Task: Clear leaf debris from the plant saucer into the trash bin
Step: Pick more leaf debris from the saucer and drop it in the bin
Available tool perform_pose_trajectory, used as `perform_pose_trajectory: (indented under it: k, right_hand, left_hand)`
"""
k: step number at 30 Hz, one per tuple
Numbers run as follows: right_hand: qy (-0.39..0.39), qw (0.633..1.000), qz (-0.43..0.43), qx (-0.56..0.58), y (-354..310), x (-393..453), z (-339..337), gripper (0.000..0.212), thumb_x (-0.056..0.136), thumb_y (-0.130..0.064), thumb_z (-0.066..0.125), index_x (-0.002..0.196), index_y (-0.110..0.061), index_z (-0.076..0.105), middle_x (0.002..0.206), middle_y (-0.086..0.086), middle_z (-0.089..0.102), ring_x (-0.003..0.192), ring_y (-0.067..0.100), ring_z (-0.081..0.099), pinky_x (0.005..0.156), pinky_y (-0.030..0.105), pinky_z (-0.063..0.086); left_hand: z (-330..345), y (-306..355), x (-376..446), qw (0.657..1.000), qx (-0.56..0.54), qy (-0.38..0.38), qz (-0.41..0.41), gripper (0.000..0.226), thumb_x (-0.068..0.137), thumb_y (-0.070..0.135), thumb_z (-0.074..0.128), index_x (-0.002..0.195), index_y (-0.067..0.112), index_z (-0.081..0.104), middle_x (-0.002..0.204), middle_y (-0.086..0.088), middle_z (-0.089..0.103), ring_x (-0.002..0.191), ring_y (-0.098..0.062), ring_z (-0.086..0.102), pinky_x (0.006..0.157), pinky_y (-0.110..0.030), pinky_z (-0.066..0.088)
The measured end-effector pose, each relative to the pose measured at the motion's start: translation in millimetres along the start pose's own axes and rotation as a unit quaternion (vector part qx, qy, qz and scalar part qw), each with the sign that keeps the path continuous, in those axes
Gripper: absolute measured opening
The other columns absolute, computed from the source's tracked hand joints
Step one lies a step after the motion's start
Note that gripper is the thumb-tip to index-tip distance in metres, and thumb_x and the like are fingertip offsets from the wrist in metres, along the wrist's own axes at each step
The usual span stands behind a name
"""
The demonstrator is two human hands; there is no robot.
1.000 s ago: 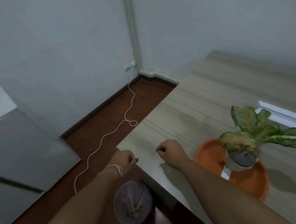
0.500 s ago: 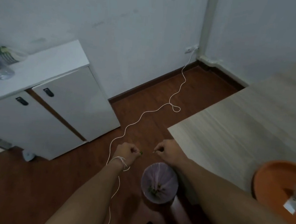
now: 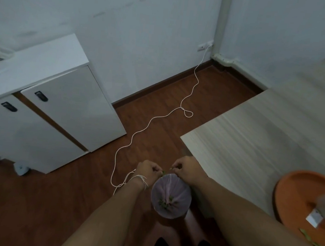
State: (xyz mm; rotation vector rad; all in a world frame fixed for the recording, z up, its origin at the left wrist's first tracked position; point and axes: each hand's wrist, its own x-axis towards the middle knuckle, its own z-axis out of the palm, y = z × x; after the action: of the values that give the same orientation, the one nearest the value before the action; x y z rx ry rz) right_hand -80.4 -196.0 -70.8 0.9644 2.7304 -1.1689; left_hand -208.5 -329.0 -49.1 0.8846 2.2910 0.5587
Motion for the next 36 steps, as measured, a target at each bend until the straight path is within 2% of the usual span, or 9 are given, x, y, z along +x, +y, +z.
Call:
perform_pose_trajectory:
  k: [6, 10, 14, 17, 21, 23, 26, 31, 36]
  right_hand:
    - [0.005, 1.000, 0.002, 0.007, 7, -2, -3, 0.015, 0.085, -0.018, 0.066, 0.093, -0.013, 0.078, 0.097, 0.003, 0.078, 0.086, 0.015, 0.069, 0.080, 0.027, 0.054]
    - [0.000, 1.000, 0.003, 0.006, 12, -3, -3, 0.016, 0.086, -0.020, 0.066, 0.095, -0.014, 0.078, 0.100, 0.003, 0.077, 0.090, 0.016, 0.069, 0.084, 0.029, 0.055]
    - [-0.003, 1.000, 0.017, 0.008, 17, -4, 1, 0.016, 0.086, -0.019, 0.065, 0.095, -0.013, 0.078, 0.097, 0.003, 0.078, 0.085, 0.013, 0.068, 0.077, 0.022, 0.049]
    - [-0.015, 1.000, 0.025, 0.012, 19, -3, 3, 0.015, 0.086, -0.019, 0.065, 0.094, -0.014, 0.078, 0.092, 0.002, 0.078, 0.077, 0.010, 0.066, 0.073, 0.023, 0.049]
    - [-0.025, 0.999, 0.030, 0.008, 23, -2, 9, 0.017, 0.086, -0.023, 0.066, 0.097, -0.015, 0.077, 0.099, 0.001, 0.077, 0.088, 0.015, 0.068, 0.080, 0.027, 0.053]
    - [-0.028, 0.999, 0.036, 0.011, 25, -1, 13, 0.019, 0.086, -0.026, 0.067, 0.098, -0.016, 0.077, 0.100, 0.002, 0.077, 0.088, 0.016, 0.068, 0.077, 0.024, 0.050]
    - [-0.033, 0.998, 0.045, 0.020, 27, -2, 16, 0.021, 0.086, -0.028, 0.064, 0.099, -0.017, 0.077, 0.098, 0.002, 0.077, 0.085, 0.015, 0.069, 0.078, 0.029, 0.056]
    - [-0.023, 0.997, 0.061, 0.042, 30, -6, 11, 0.022, 0.087, -0.025, 0.060, 0.095, -0.015, 0.077, 0.094, 0.003, 0.077, 0.082, 0.020, 0.069, 0.080, 0.040, 0.058]
    - [0.010, 0.995, 0.082, 0.053, 38, -11, 1, 0.023, 0.088, -0.025, 0.062, 0.104, -0.016, 0.076, 0.105, 0.003, 0.076, 0.091, 0.017, 0.068, 0.082, 0.027, 0.053]
  left_hand:
    - [8, 4, 6, 1.000, 0.012, -0.018, 0.016, 0.014, 0.079, 0.016, 0.070, 0.090, 0.013, 0.078, 0.092, -0.007, 0.078, 0.088, -0.019, 0.071, 0.081, -0.027, 0.057]
    - [15, 5, 7, 0.999, 0.018, -0.020, 0.030, 0.021, 0.083, 0.018, 0.067, 0.101, 0.011, 0.076, 0.105, -0.008, 0.076, 0.098, -0.019, 0.070, 0.089, -0.025, 0.054]
    - [19, 3, 8, 0.999, 0.017, -0.022, 0.035, 0.024, 0.087, 0.019, 0.064, 0.106, 0.010, 0.074, 0.111, -0.008, 0.074, 0.105, -0.020, 0.068, 0.093, -0.024, 0.051]
    - [18, 1, 9, 0.999, 0.013, -0.016, 0.036, 0.025, 0.088, 0.019, 0.062, 0.109, 0.010, 0.073, 0.113, -0.009, 0.073, 0.108, -0.022, 0.067, 0.095, -0.026, 0.051]
    - [16, -2, 10, 0.999, 0.015, 0.001, 0.033, 0.025, 0.090, 0.020, 0.060, 0.108, 0.010, 0.073, 0.113, -0.009, 0.073, 0.108, -0.023, 0.067, 0.092, -0.024, 0.049]
    - [15, -5, 10, 0.999, 0.015, 0.006, 0.030, 0.025, 0.090, 0.020, 0.060, 0.108, 0.010, 0.073, 0.113, -0.009, 0.073, 0.107, -0.021, 0.067, 0.090, -0.020, 0.047]
    - [12, -9, 10, 1.000, 0.019, 0.002, 0.023, 0.026, 0.090, 0.020, 0.059, 0.110, 0.011, 0.072, 0.114, -0.006, 0.073, 0.108, -0.020, 0.066, 0.086, -0.015, 0.041]
    - [10, -10, 12, 0.999, 0.037, 0.001, 0.021, 0.025, 0.089, 0.023, 0.059, 0.108, 0.015, 0.073, 0.111, -0.005, 0.074, 0.106, -0.020, 0.067, 0.093, -0.022, 0.048]
    - [12, 0, 15, 0.999, 0.041, -0.006, 0.031, 0.025, 0.090, 0.023, 0.059, 0.109, 0.014, 0.073, 0.111, -0.005, 0.074, 0.106, -0.019, 0.067, 0.091, -0.022, 0.048]
